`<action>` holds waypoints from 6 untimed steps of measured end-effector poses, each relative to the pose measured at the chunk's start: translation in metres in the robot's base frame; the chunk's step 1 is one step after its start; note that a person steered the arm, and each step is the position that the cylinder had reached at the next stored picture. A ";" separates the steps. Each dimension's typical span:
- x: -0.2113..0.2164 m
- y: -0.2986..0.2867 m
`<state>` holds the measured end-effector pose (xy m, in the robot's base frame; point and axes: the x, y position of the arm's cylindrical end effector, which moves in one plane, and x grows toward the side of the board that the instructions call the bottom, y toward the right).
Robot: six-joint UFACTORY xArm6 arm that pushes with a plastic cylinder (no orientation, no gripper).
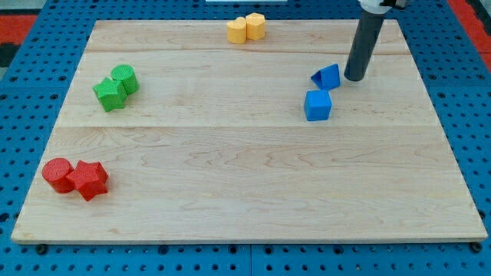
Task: Push the blue cube towards center right
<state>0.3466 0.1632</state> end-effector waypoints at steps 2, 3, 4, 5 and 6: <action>0.003 -0.068; 0.018 -0.064; 0.043 -0.120; 0.060 -0.105; 0.062 -0.063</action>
